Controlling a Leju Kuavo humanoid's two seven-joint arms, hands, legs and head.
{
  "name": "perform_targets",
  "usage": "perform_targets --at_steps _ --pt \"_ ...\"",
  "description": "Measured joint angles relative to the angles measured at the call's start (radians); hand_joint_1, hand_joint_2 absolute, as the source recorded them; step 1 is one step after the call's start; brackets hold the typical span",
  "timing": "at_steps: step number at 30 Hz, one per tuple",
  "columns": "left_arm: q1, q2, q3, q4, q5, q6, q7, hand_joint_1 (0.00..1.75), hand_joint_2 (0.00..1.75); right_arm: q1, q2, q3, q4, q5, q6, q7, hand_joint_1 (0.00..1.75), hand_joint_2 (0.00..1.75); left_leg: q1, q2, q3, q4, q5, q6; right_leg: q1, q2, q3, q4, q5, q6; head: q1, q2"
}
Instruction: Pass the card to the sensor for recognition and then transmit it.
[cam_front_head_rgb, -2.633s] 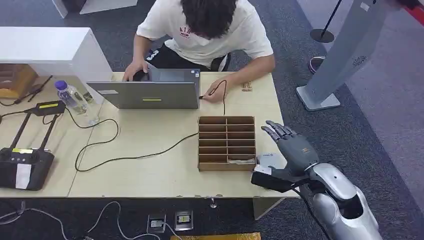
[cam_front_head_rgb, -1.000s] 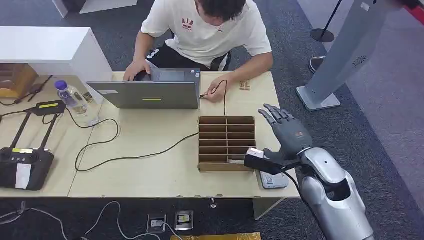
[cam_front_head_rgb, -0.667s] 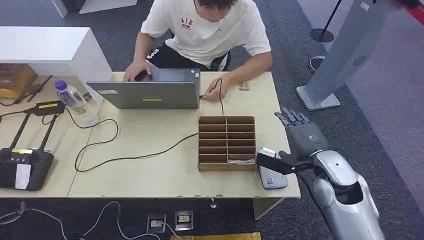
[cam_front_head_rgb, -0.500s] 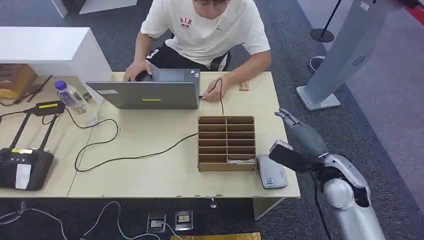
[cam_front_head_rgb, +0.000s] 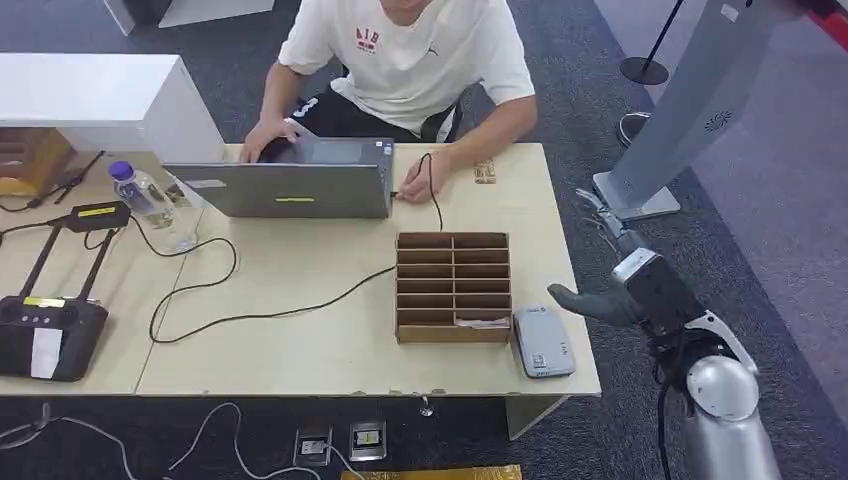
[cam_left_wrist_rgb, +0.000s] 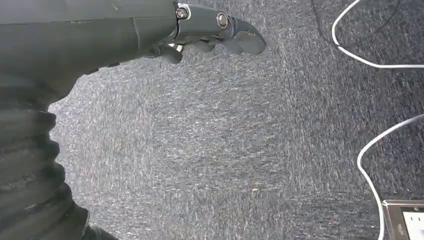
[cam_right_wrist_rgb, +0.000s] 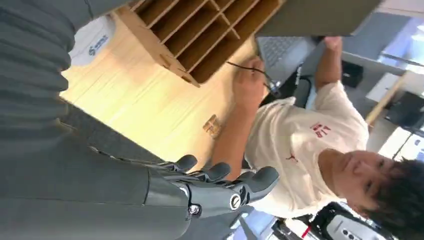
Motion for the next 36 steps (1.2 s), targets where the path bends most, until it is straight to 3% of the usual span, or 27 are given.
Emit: perform_targets --at_steps 2,9,18,24,36 --pt "-0.001 0.0 0.005 0.0 -0.007 0.0 0.0 0.0 1.75 0.008 0.0 0.021 -0.024 0.072 0.003 -0.004 0.0 1.75 0.0 0.0 0.0 0.0 0.0 0.0 0.0 0.0 0.0 0.0 0.0 0.0 0.0 0.0" --pt "-0.006 0.0 0.026 0.0 -0.041 0.004 -0.004 0.0 1.75 0.02 -0.03 0.145 -0.059 0.5 -0.027 -0.082 0.0 1.75 0.0 0.0 0.0 0.0 0.0 0.0 0.0 0.0 0.0 0.0 0.0 0.0 0.0 0.0" --pt "-0.01 0.0 0.053 0.0 -0.053 0.005 -0.006 0.0 1.75 0.043 -0.049 0.272 -0.057 0.606 -0.059 -0.1 0.0 1.75 0.0 0.0 0.0 0.0 0.0 0.0 0.0 0.0 0.0 0.0 0.0 0.0 0.0 0.0" --pt "-0.011 0.0 0.068 0.0 -0.063 0.014 -0.006 0.0 1.75 0.043 -0.062 0.315 -0.045 0.649 -0.082 -0.099 0.0 1.75 0.0 0.0 0.0 0.0 0.0 0.0 0.0 0.0 0.0 0.0 0.0 0.0 0.0 0.0" --pt "-0.012 0.0 0.099 0.0 -0.099 0.015 -0.006 0.0 1.75 0.041 -0.073 0.365 0.02 0.814 -0.11 -0.007 0.0 1.75 0.0 0.0 0.0 0.0 0.0 0.0 0.0 0.0 0.0 0.0 0.0 0.0 0.0 0.0"
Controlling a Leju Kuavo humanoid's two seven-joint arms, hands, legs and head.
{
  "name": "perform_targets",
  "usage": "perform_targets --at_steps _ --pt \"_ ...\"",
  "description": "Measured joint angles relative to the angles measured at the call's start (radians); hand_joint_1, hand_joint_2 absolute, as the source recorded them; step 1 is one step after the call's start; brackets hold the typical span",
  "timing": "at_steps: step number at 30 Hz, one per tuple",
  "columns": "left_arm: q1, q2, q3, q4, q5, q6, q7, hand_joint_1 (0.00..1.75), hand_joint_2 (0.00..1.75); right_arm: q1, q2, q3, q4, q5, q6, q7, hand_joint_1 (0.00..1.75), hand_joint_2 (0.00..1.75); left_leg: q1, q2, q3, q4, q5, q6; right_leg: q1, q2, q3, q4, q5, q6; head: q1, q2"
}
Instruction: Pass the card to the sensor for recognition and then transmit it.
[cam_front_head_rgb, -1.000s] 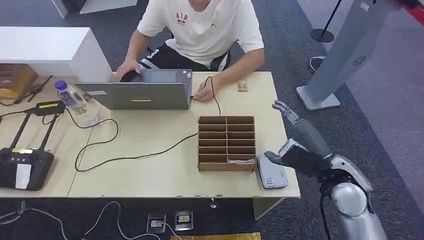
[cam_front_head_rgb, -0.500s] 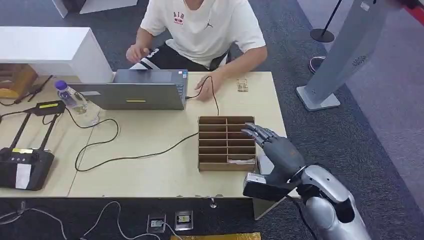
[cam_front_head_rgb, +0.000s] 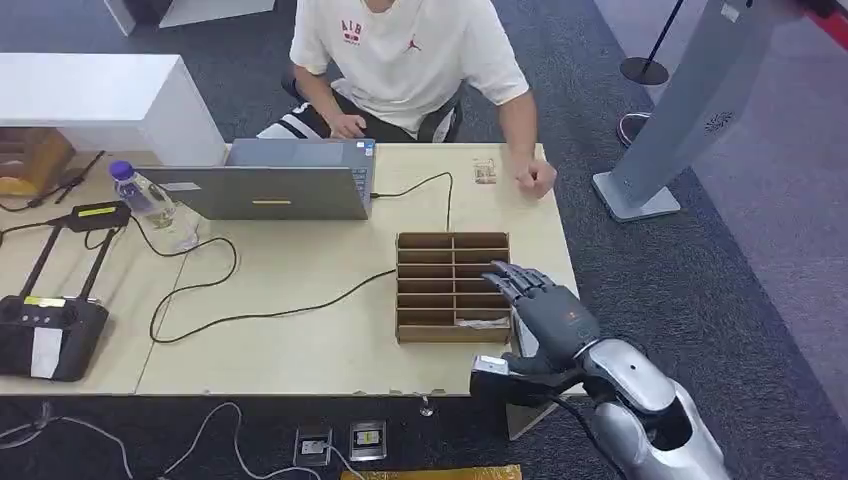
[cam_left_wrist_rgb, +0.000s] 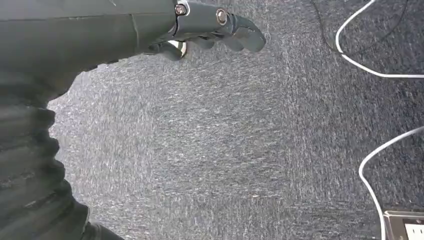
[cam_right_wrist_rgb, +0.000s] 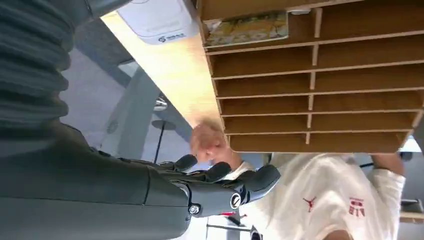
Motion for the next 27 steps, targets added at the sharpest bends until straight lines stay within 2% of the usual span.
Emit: perform_targets --at_steps 10,27 --pt "-0.002 0.0 0.024 0.0 -0.029 -0.002 0.0 0.0 1.75 -0.002 0.002 0.004 0.033 0.043 -0.035 0.024 0.0 1.75 0.0 0.0 0.0 0.0 0.0 0.0 0.0 0.0 0.0 0.0 0.0 0.0 0.0 0.0" --pt "-0.004 0.0 0.041 0.0 -0.046 -0.012 -0.004 0.0 1.75 -0.015 0.02 -0.003 0.053 0.049 -0.04 0.024 0.0 1.75 0.0 0.0 0.0 0.0 0.0 0.0 0.0 0.0 0.0 0.0 0.0 0.0 0.0 0.0"
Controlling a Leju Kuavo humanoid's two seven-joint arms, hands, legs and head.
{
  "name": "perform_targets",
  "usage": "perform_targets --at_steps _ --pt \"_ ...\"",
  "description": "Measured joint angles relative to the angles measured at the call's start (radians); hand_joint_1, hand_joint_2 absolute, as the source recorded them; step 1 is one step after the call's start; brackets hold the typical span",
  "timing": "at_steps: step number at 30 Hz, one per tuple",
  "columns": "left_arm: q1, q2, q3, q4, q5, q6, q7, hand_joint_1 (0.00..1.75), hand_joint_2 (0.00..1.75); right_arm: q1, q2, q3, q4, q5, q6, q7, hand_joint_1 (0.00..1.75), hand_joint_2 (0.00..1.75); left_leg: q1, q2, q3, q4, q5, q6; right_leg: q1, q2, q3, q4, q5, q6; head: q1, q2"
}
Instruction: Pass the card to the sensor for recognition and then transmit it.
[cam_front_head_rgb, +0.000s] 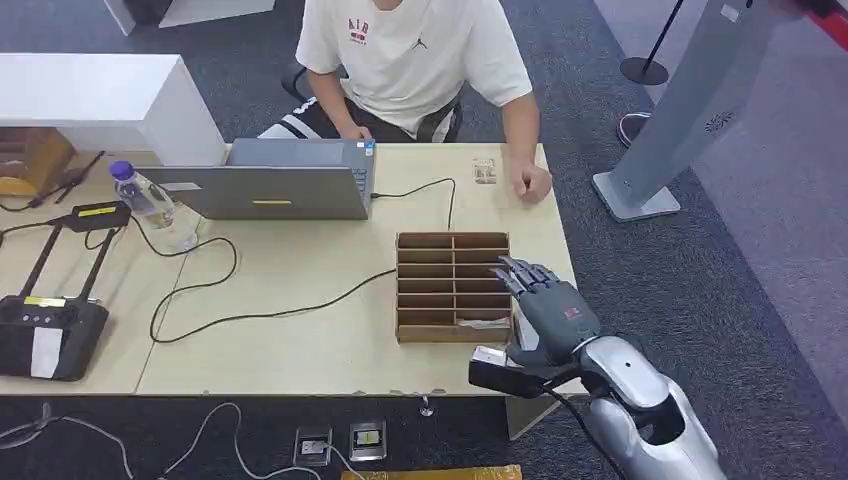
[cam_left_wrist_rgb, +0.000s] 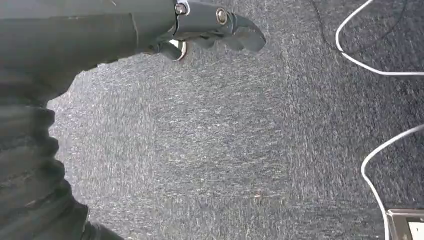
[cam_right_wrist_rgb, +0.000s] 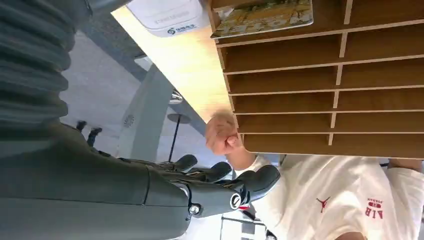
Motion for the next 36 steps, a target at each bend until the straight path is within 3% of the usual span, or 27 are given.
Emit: perform_targets --at_steps 36 --pt "0.0 0.0 0.009 -0.006 -0.023 -0.008 -0.013 0.0 1.75 0.0 0.035 -0.002 0.088 0.008 -0.059 -0.024 0.0 1.75 0.0 0.0 0.0 0.0 0.0 0.0 0.0 0.0 0.0 0.0 0.0 0.0 0.0 0.0"
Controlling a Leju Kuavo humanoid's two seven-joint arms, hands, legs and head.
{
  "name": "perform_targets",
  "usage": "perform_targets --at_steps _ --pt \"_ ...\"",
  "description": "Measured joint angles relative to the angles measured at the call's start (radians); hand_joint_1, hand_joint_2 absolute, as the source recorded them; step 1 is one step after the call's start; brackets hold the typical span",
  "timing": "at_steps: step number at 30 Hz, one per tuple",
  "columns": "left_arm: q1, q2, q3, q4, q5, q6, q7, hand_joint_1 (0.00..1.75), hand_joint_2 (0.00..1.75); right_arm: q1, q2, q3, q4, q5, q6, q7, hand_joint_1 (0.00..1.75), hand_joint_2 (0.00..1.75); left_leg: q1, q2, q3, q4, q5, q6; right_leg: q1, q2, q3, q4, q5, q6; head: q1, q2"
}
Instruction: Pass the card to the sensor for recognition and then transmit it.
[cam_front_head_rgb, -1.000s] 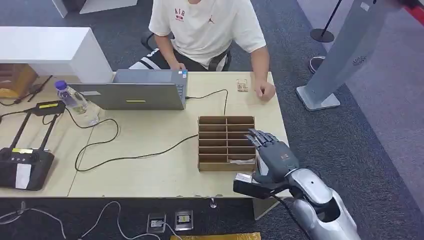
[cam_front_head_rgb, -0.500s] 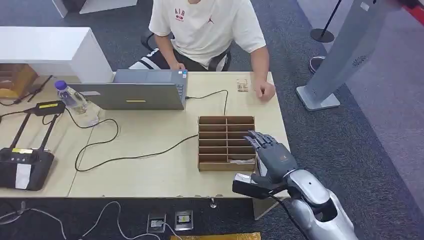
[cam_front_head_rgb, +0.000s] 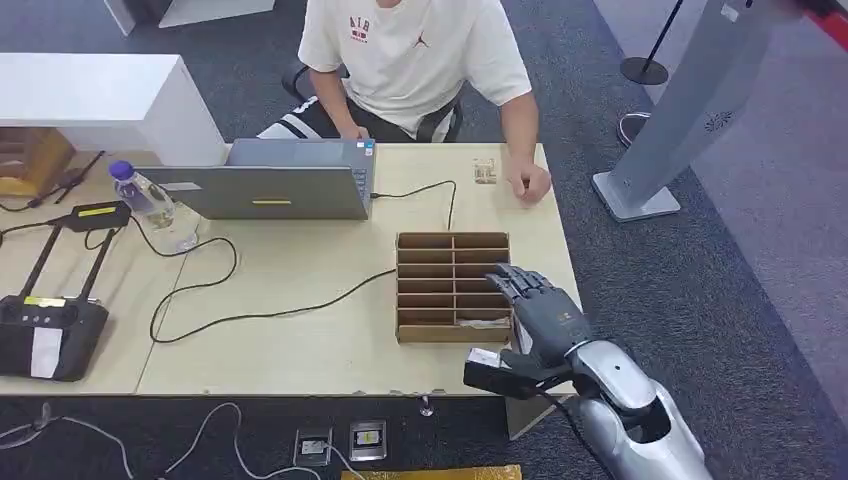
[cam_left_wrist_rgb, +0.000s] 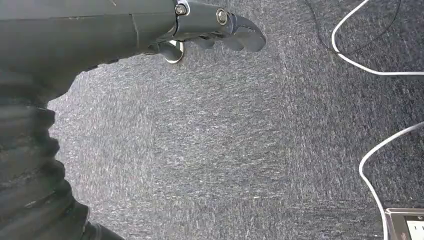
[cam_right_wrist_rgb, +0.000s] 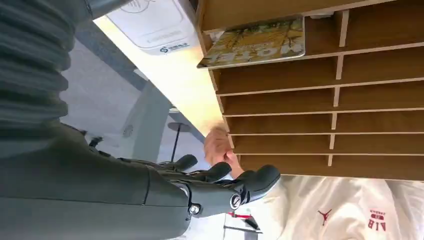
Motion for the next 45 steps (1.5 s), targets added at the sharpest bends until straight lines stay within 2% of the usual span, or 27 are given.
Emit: perform_targets --at_steps 8,29,30,31,32,45 --pt "0.0 0.0 0.002 0.0 -0.011 0.0 -0.001 0.0 1.75 -0.004 0.011 0.0 0.021 -0.015 -0.021 -0.024 0.0 1.75 0.0 0.0 0.0 0.0 0.0 0.0 0.0 0.0 0.0 0.0 0.0 0.0 0.0 0.0" --pt "0.0 -0.003 0.011 0.0 -0.018 0.003 -0.003 0.0 1.75 -0.011 0.027 0.001 0.053 -0.016 -0.026 -0.032 0.0 1.75 0.0 0.0 0.0 0.0 0.0 0.0 0.0 0.0 0.0 0.0 0.0 0.0 0.0 0.0" --pt "-0.001 -0.003 0.014 0.0 -0.019 0.003 -0.003 0.0 1.75 -0.011 0.027 0.002 0.056 -0.016 -0.027 -0.032 0.17 1.75 0.0 0.0 0.0 0.0 0.0 0.0 0.0 0.0 0.0 0.0 0.0 0.0 0.0 0.0" --pt "-0.001 -0.003 0.017 0.0 -0.02 0.003 -0.003 0.0 1.75 -0.011 0.027 0.002 0.059 -0.016 -0.027 -0.032 1.43 1.75 0.0 0.0 0.0 0.0 0.0 0.0 0.0 0.0 0.0 0.0 0.0 0.0 0.0 0.0" --pt "-0.001 -0.003 0.019 0.0 -0.021 0.003 -0.003 0.0 1.75 -0.011 0.027 0.003 0.061 -0.02 -0.027 -0.032 1.73 1.75 0.0 0.0 0.0 0.0 0.0 0.0 0.0 0.0 0.0 0.0 0.0 0.0 0.0 0.0" --pt "-0.001 -0.003 0.032 0.0 -0.039 0.003 -0.008 0.0 1.75 -0.012 0.027 0.003 0.09 -0.044 -0.014 -0.028 1.75 1.75 0.0 0.0 0.0 0.0 0.0 0.0 0.0 0.0 0.0 0.0 0.0 0.0 0.0 0.0"
